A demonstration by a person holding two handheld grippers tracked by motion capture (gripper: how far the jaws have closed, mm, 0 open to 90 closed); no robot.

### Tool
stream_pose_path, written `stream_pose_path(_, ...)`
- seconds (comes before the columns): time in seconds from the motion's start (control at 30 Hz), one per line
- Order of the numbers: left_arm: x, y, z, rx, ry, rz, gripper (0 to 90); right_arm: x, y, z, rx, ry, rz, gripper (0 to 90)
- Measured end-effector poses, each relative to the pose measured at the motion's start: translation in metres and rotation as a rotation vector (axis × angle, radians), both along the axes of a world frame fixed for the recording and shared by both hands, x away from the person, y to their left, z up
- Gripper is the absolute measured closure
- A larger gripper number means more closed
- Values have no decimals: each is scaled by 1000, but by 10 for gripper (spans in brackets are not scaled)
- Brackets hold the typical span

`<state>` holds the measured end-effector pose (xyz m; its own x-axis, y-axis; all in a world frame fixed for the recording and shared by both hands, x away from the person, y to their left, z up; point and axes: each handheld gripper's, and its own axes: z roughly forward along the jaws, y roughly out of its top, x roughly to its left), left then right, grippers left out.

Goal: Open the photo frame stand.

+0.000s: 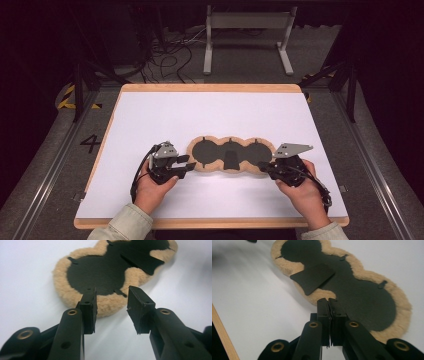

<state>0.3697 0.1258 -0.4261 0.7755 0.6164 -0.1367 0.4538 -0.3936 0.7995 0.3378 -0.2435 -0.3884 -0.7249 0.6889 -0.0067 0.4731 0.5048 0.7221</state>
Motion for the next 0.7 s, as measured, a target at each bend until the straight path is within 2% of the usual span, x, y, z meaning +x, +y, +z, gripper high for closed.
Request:
stream_pose_path(0.13, 2, 10, -1, -34, 14, 25, 557, 2, 12, -7, -17, 14, 30, 882)
stream_pose_path(0.23, 4, 16, -1, -46, 2, 49, 540, 2, 19, -11, -26, 32, 41, 882)
stream_pose_path(0.33, 7, 21, -2, -66, 12, 74, 512, 3, 24, -16, -36, 44, 58, 882)
stream_pose_path(0.43, 7, 23, -2, -69, 14, 87, 495, 4, 26, -19, -39, 54, 65, 879)
stream_pose_path(0.6, 9, 26, -3, -75, 18, 114, 444, 7, 34, -30, -82, 55, 63, 873)
stream_pose_path(0.7, 9, 27, -4, -72, 24, 121, 429, 8, 39, -36, -96, 71, 67, 875)
